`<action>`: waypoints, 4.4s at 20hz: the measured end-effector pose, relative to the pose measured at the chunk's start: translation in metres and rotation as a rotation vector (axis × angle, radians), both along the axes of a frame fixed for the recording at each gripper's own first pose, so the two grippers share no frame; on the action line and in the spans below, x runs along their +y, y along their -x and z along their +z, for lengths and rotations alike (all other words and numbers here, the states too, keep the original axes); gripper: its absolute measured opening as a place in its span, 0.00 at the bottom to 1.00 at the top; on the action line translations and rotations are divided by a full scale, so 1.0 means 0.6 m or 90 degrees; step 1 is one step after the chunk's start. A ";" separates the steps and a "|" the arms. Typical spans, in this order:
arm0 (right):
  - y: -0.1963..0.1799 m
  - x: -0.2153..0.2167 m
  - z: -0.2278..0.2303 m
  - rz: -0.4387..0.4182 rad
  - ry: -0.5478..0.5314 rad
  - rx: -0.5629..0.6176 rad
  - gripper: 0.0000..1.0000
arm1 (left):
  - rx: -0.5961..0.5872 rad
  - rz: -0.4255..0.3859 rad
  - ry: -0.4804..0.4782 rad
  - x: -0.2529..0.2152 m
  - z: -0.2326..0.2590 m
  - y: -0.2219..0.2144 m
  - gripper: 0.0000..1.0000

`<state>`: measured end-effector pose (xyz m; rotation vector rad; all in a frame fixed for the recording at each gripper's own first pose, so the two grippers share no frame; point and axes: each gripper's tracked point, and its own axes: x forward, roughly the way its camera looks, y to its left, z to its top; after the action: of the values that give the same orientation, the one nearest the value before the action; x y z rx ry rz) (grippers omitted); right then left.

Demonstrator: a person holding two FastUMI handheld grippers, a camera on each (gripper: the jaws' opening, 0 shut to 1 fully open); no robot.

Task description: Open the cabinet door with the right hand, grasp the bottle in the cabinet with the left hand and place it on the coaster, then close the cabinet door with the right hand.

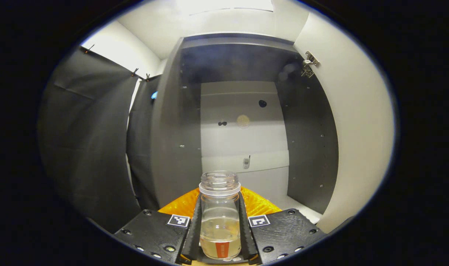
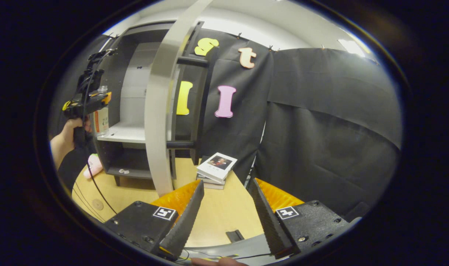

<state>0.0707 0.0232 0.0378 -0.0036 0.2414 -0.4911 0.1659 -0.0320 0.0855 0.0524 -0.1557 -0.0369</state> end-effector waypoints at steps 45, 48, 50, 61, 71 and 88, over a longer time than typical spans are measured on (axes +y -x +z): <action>0.034 0.122 -0.510 0.113 0.054 0.406 0.98 | 0.071 0.285 -0.010 0.347 -0.637 0.218 0.84; 0.030 0.123 -0.503 0.107 0.071 0.397 0.98 | 0.050 0.279 -0.021 0.339 -0.627 0.217 0.89; 0.029 0.123 -0.502 0.108 0.076 0.401 0.98 | 0.031 0.269 -0.030 0.333 -0.614 0.216 0.91; 0.036 0.109 -0.505 0.108 0.064 0.391 0.98 | -0.040 0.266 -0.080 0.315 -0.497 0.236 0.94; 0.027 0.017 -0.474 -0.013 -0.064 0.319 0.98 | 0.030 0.189 -0.116 0.213 -0.247 0.283 0.91; -0.025 -0.117 0.096 0.177 -0.039 0.009 0.97 | 0.062 -0.146 -0.089 -0.113 -0.096 0.268 0.91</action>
<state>0.0860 -0.0471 0.0954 0.0183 0.2648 -0.2065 0.0049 -0.1001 0.0281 0.1720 -0.0603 -0.2783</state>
